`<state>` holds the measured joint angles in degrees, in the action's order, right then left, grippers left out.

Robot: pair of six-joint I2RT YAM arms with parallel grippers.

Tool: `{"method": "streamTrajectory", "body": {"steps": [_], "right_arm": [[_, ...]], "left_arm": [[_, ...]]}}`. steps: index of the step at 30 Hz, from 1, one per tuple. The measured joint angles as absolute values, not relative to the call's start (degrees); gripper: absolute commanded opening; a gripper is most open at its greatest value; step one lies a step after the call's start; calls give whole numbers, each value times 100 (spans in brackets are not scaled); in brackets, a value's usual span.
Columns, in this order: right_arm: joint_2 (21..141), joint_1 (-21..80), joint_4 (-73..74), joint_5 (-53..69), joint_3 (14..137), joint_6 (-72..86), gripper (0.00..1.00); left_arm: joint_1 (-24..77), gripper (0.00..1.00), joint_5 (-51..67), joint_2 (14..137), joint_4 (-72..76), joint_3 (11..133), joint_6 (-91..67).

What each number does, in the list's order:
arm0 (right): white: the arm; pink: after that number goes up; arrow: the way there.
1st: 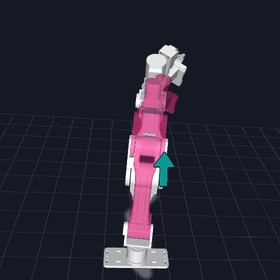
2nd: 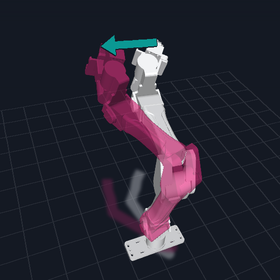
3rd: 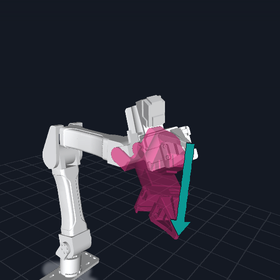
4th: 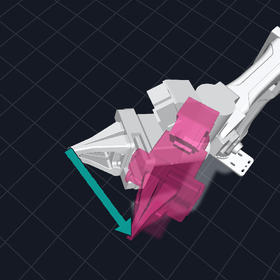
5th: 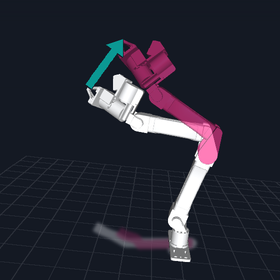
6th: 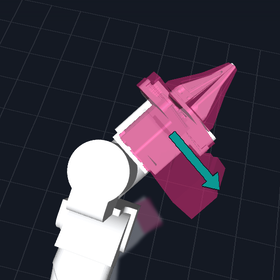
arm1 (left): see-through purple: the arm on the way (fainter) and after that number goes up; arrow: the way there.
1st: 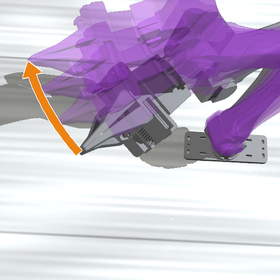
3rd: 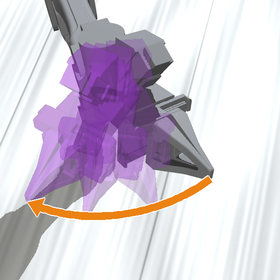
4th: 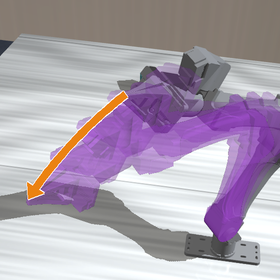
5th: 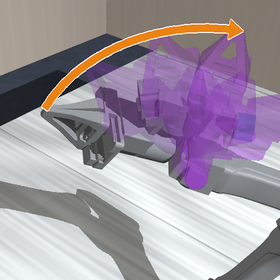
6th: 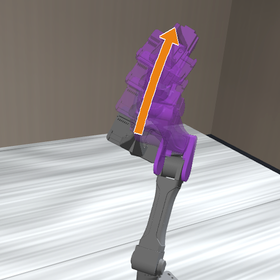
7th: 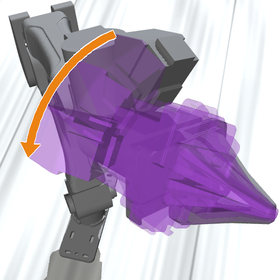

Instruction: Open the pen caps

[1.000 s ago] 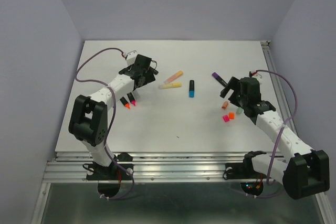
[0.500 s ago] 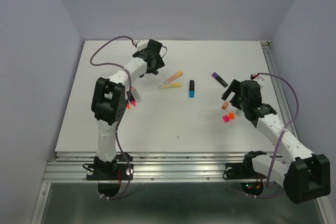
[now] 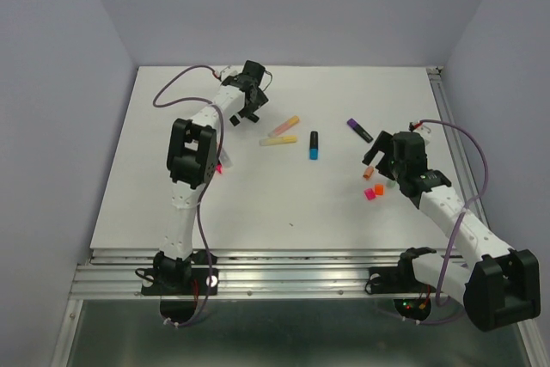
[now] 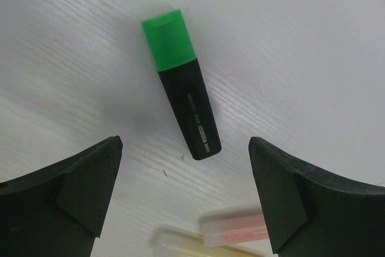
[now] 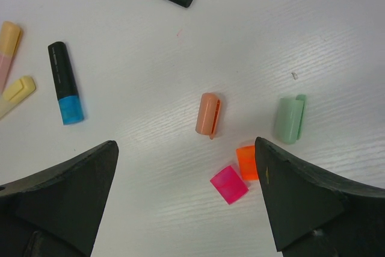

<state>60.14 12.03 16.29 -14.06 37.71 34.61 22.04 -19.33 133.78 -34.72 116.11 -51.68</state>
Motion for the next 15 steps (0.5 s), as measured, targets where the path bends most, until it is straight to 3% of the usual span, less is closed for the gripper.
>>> {"method": "streamTrajectory", "body": {"steps": [10,15], "right_arm": [[6018,1203,1632,-1459,3771,3463,100],[6018,1203,1632,-1459,3771,3463,100]], "left_arm": [[2099,98,-2073,14127,-4029,12580,-5500],[2088,93,-2285,14344,-4316,12993,-5546]]}}
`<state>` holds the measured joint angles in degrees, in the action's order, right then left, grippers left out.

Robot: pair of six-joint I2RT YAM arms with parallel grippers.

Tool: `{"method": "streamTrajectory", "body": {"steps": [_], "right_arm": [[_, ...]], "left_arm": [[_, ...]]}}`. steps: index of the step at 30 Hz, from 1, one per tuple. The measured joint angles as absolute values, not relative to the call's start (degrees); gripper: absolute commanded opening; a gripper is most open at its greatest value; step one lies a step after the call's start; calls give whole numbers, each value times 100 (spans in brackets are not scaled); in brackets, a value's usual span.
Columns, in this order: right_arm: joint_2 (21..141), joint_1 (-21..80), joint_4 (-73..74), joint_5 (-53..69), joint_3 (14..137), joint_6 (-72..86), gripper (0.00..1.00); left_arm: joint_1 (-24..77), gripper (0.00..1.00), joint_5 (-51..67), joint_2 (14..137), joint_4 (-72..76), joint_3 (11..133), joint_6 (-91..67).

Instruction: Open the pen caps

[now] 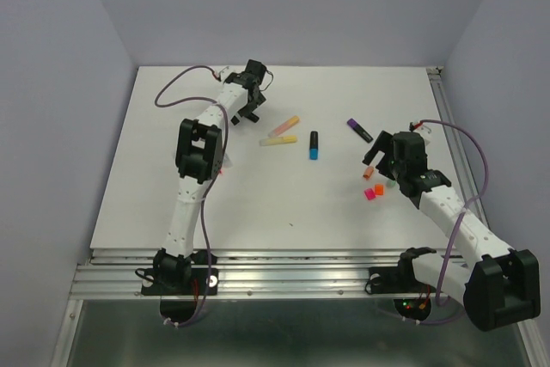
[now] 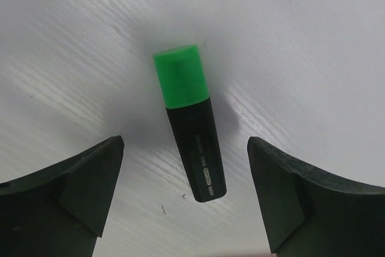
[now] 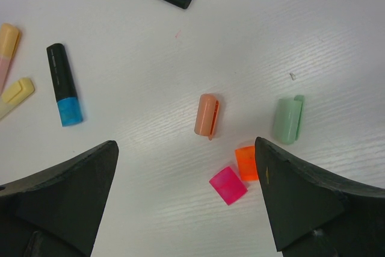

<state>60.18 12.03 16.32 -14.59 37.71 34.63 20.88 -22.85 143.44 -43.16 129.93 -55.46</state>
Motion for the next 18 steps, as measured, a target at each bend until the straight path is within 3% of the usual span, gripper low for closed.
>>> {"method": "streamTrajectory", "body": {"steps": [2,13,18], "right_arm": [[6023,1203,1632,-1461,3771,3463,100],[6104,1203,1629,-1485,3771,3470,100],[6136,1203,1632,-1535,3771,3472,100]], "left_arm": [[2088,87,-2329,14359,-4403,13032,-5548],[2073,87,-2626,14737,-4847,13810,-5251],[2036,81,-2589,14849,-4871,13880,-5085]]}}
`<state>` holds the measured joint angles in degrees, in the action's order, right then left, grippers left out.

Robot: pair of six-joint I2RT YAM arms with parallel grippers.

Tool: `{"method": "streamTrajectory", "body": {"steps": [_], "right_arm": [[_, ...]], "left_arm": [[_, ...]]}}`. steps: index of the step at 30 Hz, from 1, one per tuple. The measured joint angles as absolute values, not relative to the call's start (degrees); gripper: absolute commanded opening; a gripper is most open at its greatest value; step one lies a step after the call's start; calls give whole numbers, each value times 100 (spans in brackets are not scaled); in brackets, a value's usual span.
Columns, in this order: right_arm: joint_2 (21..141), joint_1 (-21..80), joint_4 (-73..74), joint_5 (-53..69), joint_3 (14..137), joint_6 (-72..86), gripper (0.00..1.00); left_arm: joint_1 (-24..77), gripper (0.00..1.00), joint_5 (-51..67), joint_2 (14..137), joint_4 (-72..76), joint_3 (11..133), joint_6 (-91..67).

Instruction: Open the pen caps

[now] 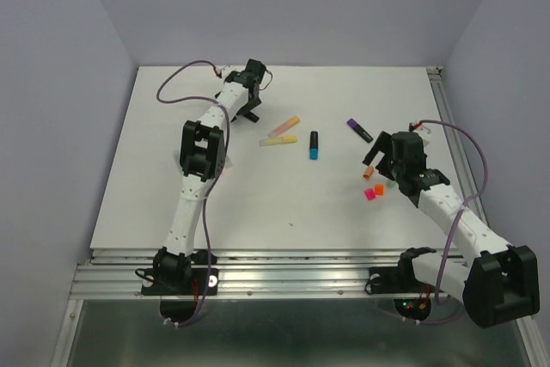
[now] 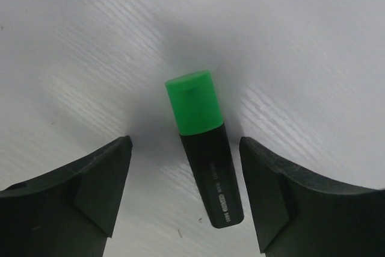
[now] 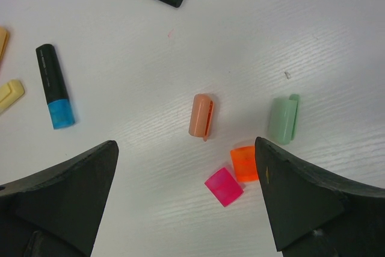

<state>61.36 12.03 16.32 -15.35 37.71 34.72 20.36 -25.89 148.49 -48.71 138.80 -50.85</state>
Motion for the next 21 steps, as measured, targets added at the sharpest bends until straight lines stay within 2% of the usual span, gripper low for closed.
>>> {"method": "streamTrajectory", "body": {"steps": [5,9,19,21], "right_arm": [[6136,1203,1629,-1586,3771,3479,100],[6154,1203,1629,-1610,3771,3496,100],[6206,1203,1632,-1651,3771,3559,100],[6206,1203,1632,-1673,3771,3564,100]], "left_arm": [[2014,74,-2641,14940,-4904,13915,-4890],[2014,54,-2637,14953,-4908,13928,-4781],[2045,51,-2477,14859,-4626,13686,-4427],[2053,39,-2445,14765,-4499,13502,-4351]]}}
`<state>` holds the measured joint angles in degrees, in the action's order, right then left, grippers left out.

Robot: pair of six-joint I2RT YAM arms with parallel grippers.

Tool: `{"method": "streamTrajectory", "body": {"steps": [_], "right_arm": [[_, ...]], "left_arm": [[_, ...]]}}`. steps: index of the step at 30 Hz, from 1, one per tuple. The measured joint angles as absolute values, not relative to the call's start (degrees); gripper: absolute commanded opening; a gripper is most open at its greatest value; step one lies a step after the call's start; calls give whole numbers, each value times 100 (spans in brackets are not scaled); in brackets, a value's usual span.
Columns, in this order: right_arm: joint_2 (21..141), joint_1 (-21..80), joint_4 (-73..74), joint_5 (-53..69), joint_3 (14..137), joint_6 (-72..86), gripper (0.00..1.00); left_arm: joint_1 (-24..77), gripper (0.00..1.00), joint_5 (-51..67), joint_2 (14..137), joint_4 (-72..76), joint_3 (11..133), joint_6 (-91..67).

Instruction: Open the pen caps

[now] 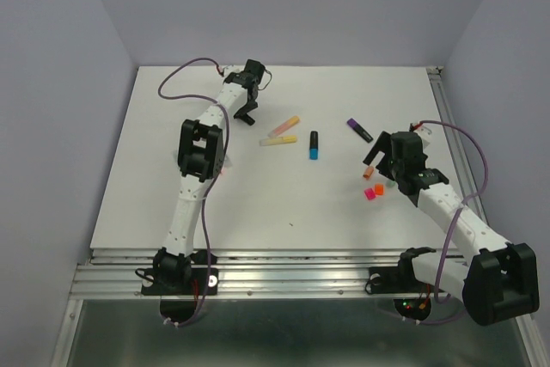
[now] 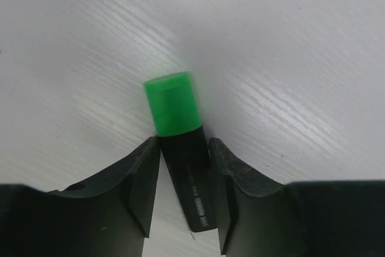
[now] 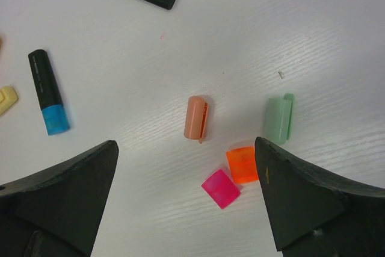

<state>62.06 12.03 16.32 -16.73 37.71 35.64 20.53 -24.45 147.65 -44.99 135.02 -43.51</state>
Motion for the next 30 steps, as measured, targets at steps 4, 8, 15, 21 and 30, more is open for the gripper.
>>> {"method": "streamTrajectory", "body": {"steps": [4,8,15,21,30], "right_arm": [[6206,1203,1634,-1697,3771,3577,100],[6200,1203,1638,-1702,3771,3581,100],[6040,1203,1599,-1341,3769,3444,100],[5701,1203,1247,-327,3649,3301,100],[5537,1601,357,1326,3645,3975,100]], "left_arm": [[2056,0,-2283,14488,-4193,12997,-4228],[2062,0,-1988,14057,-3710,12230,-4007],[2255,0,-1391,12451,-2281,9601,-3166],[2731,0,-683,9931,-593,6764,-2259],[4228,0,130,6897,1695,4016,-1616]]}}
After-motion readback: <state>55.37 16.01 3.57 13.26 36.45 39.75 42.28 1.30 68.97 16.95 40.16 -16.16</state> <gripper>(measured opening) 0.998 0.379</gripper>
